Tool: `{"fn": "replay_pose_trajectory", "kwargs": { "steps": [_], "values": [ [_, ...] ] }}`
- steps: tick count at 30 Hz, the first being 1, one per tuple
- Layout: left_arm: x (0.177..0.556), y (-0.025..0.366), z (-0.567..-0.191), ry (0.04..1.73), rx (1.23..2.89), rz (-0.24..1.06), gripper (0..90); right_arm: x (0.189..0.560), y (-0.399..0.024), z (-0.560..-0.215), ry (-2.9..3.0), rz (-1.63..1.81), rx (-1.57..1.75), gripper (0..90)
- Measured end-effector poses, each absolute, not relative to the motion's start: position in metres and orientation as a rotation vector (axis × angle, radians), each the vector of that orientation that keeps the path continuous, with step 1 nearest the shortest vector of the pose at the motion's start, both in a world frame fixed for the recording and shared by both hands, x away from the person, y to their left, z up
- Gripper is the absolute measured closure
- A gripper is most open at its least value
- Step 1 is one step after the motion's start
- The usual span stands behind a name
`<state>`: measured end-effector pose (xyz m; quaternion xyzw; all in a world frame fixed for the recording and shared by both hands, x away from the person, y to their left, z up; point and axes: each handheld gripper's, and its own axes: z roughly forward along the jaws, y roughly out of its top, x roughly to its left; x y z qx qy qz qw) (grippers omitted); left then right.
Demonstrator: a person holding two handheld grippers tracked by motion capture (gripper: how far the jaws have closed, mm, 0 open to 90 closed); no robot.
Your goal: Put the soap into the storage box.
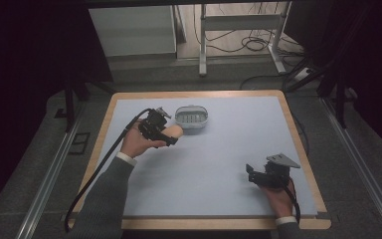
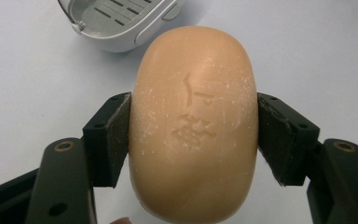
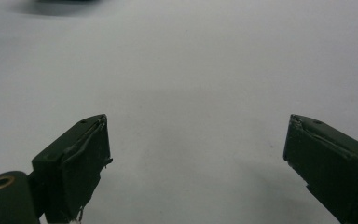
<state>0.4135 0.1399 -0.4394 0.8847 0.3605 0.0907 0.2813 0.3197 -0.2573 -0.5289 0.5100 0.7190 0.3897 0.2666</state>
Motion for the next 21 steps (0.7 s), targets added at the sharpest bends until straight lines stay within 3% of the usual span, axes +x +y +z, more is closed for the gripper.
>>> {"fn": "replay_pose_trajectory", "kwargs": {
  "steps": [21],
  "values": [
    [0.428,0.134,-0.443,0.970,2.379,0.239,32.3,0.320,-0.257,-0.529,1.944,1.047,1.384,7.2]
  ]
}}
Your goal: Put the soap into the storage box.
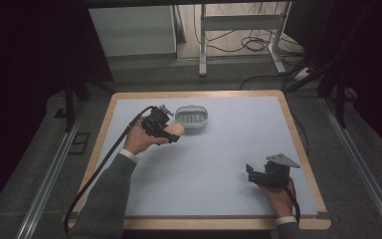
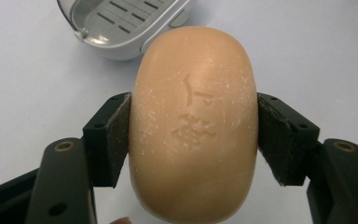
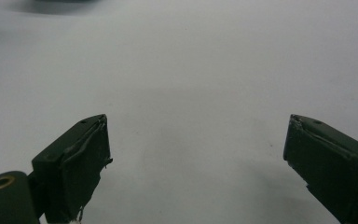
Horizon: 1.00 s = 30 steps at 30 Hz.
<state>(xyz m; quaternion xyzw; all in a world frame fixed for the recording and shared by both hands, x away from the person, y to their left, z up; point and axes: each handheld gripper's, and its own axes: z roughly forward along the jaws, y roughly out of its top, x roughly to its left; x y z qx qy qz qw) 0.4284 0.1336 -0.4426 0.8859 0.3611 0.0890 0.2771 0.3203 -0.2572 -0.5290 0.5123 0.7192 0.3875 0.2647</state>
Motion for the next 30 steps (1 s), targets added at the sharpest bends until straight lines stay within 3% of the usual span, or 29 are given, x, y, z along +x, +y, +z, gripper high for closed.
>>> {"fn": "replay_pose_trajectory", "kwargs": {
  "steps": [30],
  "values": [
    [0.456,0.113,-0.432,0.956,2.390,0.251,32.2,0.320,-0.257,-0.529,1.944,1.046,1.384,7.2]
  ]
}}
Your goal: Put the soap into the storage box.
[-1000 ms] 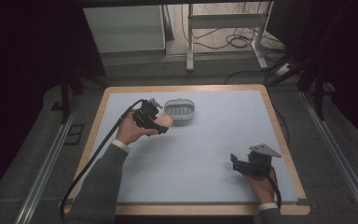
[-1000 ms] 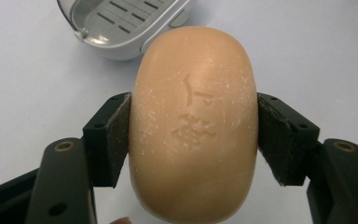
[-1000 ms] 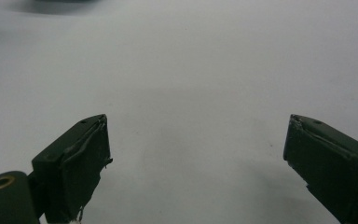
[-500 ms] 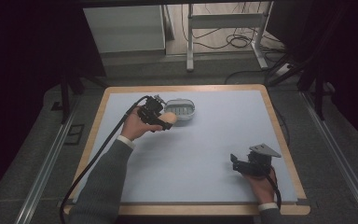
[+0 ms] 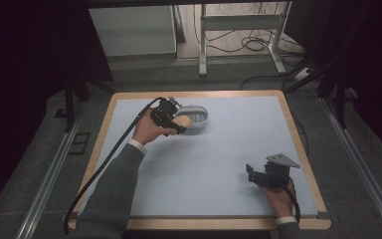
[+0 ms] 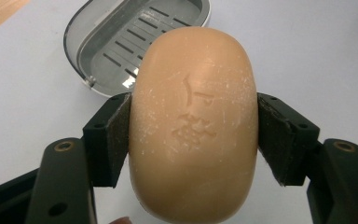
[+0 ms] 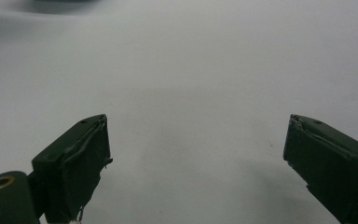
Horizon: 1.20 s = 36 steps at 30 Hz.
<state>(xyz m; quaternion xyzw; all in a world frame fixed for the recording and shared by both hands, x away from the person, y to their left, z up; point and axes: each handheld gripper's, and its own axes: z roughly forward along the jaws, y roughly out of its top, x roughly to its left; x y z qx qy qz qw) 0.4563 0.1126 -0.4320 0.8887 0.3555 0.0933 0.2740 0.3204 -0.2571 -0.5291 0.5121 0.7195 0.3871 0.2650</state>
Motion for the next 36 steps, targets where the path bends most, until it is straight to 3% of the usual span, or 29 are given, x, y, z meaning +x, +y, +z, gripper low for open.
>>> {"fn": "replay_pose_trajectory", "kwargs": {
  "steps": [36],
  "values": [
    [0.491,0.088,-0.435,0.943,2.431,0.234,32.2,0.321,-0.258,-0.529,1.948,1.048,1.386,7.2]
  ]
}}
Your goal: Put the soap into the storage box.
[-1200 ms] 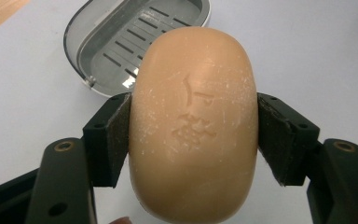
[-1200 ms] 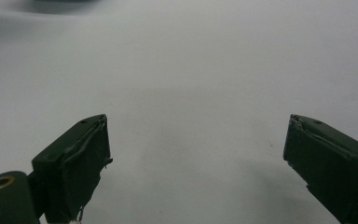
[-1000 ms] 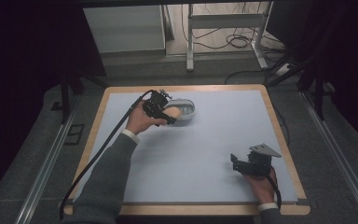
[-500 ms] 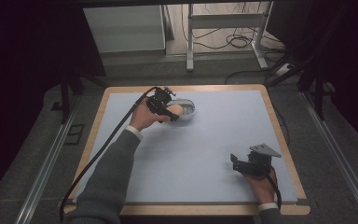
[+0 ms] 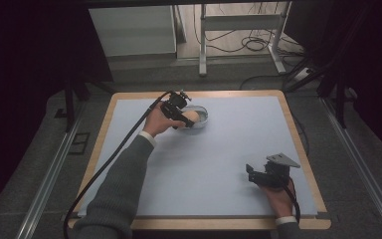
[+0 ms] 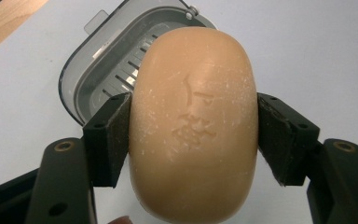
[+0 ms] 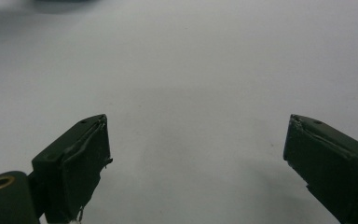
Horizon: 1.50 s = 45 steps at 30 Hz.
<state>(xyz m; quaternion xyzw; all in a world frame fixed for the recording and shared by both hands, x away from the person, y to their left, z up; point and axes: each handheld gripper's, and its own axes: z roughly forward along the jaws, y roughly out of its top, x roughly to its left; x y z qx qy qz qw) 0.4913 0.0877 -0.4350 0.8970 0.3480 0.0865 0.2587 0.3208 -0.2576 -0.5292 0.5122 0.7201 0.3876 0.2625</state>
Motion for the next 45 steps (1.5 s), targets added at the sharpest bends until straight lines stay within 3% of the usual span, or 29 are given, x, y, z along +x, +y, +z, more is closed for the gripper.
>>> {"fn": "replay_pose_trajectory", "kwargs": {
  "steps": [45],
  "values": [
    [0.542,0.071,-0.456,0.960,2.461,0.182,32.2,0.321,-0.257,-0.529,1.945,1.040,1.400,7.2]
  ]
}}
